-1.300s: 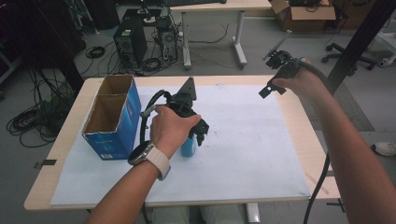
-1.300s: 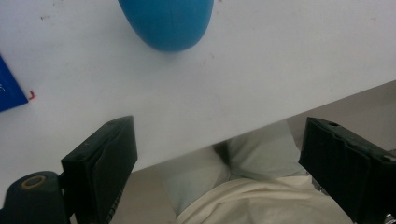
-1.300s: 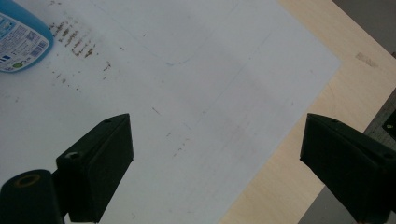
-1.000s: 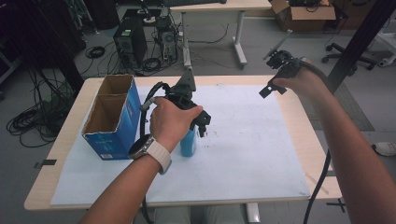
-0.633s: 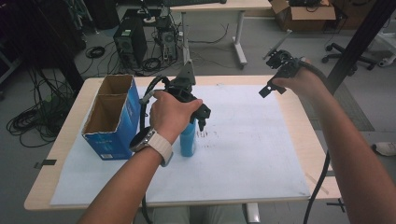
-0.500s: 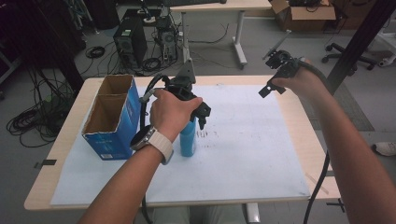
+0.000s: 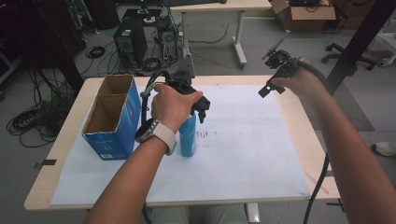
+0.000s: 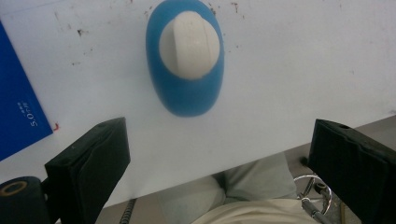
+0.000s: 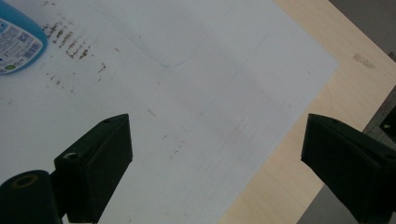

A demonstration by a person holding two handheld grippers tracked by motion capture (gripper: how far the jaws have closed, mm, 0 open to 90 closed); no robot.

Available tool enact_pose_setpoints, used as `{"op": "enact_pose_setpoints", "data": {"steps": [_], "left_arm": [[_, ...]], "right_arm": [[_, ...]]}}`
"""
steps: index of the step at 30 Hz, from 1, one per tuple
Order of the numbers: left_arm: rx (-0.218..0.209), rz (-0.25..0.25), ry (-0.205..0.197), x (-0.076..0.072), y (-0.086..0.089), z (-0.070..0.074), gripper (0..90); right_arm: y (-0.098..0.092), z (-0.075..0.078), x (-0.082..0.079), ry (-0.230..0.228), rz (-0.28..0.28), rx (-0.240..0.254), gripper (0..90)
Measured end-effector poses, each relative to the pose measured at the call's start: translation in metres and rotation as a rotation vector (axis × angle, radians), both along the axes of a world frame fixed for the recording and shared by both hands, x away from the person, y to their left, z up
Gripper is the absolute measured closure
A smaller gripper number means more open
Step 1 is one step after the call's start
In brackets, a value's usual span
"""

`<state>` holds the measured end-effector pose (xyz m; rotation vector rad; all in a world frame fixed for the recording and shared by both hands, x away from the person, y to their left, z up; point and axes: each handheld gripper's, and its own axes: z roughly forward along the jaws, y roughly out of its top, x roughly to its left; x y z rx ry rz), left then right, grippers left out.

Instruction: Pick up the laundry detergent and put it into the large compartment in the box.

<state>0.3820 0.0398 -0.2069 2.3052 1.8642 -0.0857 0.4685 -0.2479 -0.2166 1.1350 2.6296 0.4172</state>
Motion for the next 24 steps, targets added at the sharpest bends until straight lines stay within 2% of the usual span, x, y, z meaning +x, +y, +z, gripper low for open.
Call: {"op": "enact_pose_setpoints", "data": {"steps": [11, 24], "left_arm": [[0.023, 0.033, -0.011, 0.015, 0.001, -0.009, 7.0], [0.065, 0.064, -0.013, 0.026, -0.001, -0.018, 7.3]], "right_arm": [[0.0, 0.002, 0.001, 0.001, 0.008, 0.012, 8.8], [-0.001, 0.002, 0.002, -0.003, 0.013, 0.019, 8.8]]}}
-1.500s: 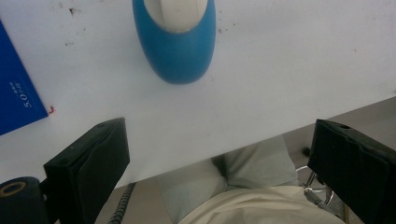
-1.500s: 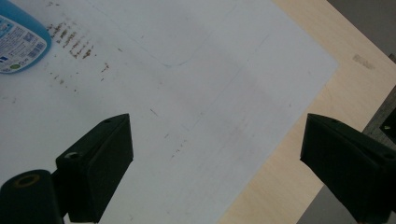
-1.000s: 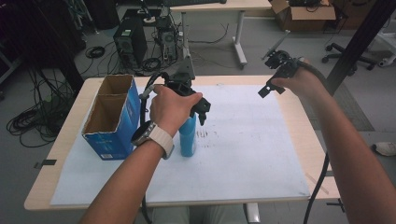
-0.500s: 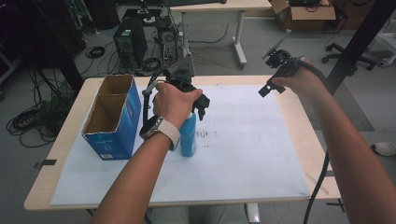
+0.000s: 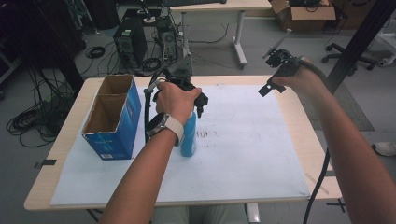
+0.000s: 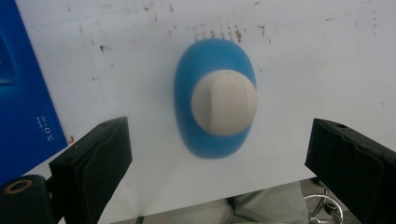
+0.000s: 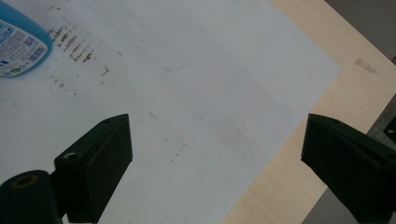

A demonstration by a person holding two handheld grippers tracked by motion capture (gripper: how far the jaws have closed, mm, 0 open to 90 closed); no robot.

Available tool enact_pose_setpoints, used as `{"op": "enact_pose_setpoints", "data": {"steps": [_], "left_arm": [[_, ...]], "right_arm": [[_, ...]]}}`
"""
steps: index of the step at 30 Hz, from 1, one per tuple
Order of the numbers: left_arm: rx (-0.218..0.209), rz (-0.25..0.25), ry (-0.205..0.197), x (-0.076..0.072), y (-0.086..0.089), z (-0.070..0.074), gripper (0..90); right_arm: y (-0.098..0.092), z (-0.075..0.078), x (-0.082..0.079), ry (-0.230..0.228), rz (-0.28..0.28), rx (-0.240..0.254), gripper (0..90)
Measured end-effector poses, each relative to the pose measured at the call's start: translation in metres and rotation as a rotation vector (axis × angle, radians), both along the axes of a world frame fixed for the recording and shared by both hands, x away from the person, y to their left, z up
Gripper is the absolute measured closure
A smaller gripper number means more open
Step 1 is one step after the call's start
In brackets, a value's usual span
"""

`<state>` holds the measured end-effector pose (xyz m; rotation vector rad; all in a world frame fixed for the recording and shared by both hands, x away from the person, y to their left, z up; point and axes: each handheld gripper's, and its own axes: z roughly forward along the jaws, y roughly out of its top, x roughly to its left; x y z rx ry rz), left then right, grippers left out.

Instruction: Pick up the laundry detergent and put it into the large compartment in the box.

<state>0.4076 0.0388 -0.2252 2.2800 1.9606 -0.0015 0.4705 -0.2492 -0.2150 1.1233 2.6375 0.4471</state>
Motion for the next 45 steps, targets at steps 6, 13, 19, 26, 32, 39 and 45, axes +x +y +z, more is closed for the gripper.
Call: {"op": "enact_pose_setpoints", "data": {"steps": [6, 13, 19, 26, 32, 39, 45], "left_arm": [[0.0, 0.016, 0.01, 0.004, -0.002, -0.01, 7.9], [0.004, 0.02, 0.022, 0.007, -0.005, -0.022, 8.0], [0.003, 0.017, 0.026, 0.009, -0.006, -0.031, 8.1], [0.001, 0.024, 0.032, 0.01, -0.008, -0.041, 8.2], [0.01, 0.022, 0.036, 0.012, -0.01, -0.049, 8.2], [0.009, 0.029, 0.044, 0.014, -0.01, -0.056, 8.3], [0.016, 0.026, 0.051, 0.015, -0.009, -0.059, 8.9]], "right_arm": [[0.001, -0.001, 0.002, 0.003, 0.006, -0.003, 8.8], [0.002, -0.003, 0.003, 0.008, 0.008, -0.003, 8.8], [0.003, -0.003, 0.003, 0.008, 0.012, 0.0, 8.8], [0.002, -0.003, 0.003, 0.009, 0.011, 0.0, 8.8], [0.002, -0.004, 0.003, 0.011, 0.011, 0.004, 8.8], [0.001, -0.007, 0.004, 0.019, 0.01, 0.007, 8.8], [-0.001, -0.009, 0.005, 0.022, 0.006, 0.009, 8.8]]}}
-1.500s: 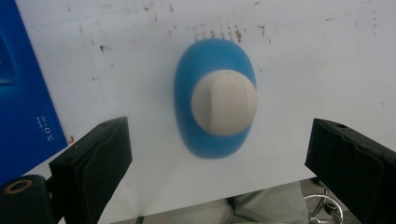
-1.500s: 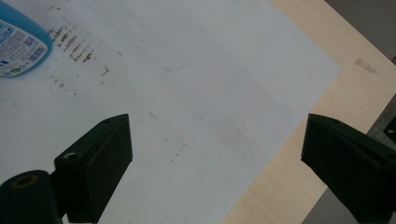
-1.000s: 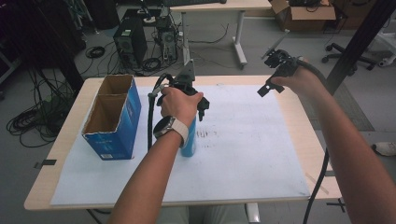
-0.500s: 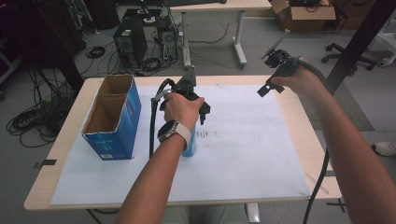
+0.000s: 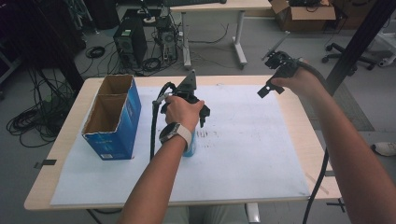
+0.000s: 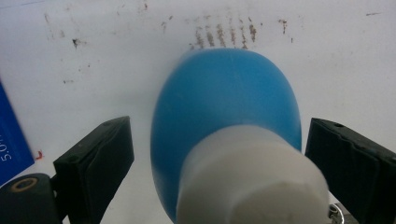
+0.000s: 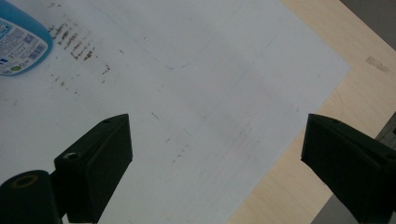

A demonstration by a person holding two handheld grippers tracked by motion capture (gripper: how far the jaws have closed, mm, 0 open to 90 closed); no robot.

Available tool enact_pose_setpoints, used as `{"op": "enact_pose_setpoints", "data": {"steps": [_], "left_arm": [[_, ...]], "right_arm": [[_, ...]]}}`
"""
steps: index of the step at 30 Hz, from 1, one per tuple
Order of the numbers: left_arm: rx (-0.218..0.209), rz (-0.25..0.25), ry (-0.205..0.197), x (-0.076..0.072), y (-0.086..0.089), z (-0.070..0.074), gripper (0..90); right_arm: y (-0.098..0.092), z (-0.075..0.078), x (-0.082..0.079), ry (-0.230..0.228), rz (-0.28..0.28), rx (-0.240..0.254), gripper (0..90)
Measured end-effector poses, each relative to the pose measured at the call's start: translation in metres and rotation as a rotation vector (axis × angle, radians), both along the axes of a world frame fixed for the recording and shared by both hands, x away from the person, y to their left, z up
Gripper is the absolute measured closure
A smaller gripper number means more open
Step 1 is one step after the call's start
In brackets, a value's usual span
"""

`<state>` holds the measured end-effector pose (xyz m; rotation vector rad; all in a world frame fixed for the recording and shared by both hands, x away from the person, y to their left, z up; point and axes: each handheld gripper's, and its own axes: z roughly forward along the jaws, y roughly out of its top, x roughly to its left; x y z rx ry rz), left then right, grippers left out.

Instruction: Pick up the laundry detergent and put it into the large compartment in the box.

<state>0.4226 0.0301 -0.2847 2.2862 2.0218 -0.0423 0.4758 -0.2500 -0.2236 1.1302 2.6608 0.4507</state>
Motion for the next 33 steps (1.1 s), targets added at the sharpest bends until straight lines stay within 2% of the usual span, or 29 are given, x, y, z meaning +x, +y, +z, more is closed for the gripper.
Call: {"op": "enact_pose_setpoints", "data": {"steps": [9, 33], "left_arm": [[-0.003, 0.002, 0.007, 0.0009, -0.0007, -0.0026, 11.6], [0.029, 0.008, -0.002, 0.0006, -0.0024, -0.0039, 24.6]], "right_arm": [[0.0011, 0.0003, -0.0001, -0.007, 0.004, 0.007, 8.8], [0.0007, 0.0005, -0.001, -0.015, 0.004, 0.014, 9.0]]}}
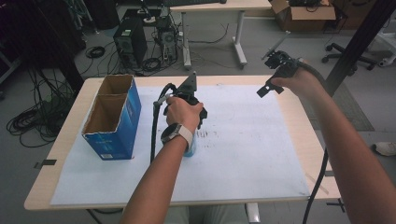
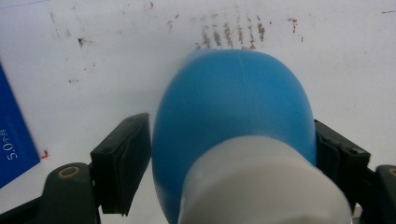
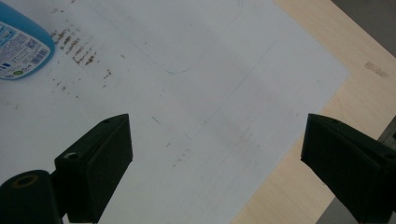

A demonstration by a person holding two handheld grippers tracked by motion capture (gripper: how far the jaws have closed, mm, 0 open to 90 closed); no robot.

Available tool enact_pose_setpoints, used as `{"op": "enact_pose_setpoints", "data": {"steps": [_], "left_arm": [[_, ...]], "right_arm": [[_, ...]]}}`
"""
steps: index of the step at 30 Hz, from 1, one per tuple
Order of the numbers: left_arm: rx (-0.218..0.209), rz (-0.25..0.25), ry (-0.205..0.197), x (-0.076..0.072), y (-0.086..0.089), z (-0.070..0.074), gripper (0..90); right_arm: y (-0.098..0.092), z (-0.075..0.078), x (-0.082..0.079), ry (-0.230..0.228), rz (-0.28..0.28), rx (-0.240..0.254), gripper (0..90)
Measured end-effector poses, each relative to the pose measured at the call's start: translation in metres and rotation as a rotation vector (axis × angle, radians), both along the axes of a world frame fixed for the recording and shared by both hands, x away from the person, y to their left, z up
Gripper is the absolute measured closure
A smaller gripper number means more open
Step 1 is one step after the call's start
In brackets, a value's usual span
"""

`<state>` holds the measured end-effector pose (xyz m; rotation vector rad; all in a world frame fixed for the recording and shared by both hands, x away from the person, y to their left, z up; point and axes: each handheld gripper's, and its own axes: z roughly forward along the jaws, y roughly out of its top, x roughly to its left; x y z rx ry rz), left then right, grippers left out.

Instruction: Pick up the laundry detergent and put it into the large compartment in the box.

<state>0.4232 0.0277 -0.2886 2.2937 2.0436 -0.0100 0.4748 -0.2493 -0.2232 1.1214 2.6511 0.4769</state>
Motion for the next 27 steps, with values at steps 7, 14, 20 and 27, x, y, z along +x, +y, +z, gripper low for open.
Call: {"op": "enact_pose_setpoints", "data": {"steps": [7, 14, 20, 27], "left_arm": [[0.0, -0.001, -0.01, 0.0, 0.001, 0.0, 30.8], [-0.009, -0.008, 0.0, 0.001, -0.001, 0.001, 37.2], [-0.037, -0.01, 0.016, 0.002, 0.004, 0.004, 37.4], [-0.032, -0.024, -0.004, -0.001, 0.006, 0.038, 37.5]], "right_arm": [[-0.002, -0.001, 0.0, 0.002, -0.007, 0.009, 8.9], [-0.005, -0.002, 0.0, 0.005, -0.014, 0.014, 8.9], [-0.006, -0.001, -0.001, 0.004, -0.013, 0.019, 9.0], [-0.008, 0.0, -0.003, 0.003, -0.019, 0.019, 9.0]]}}
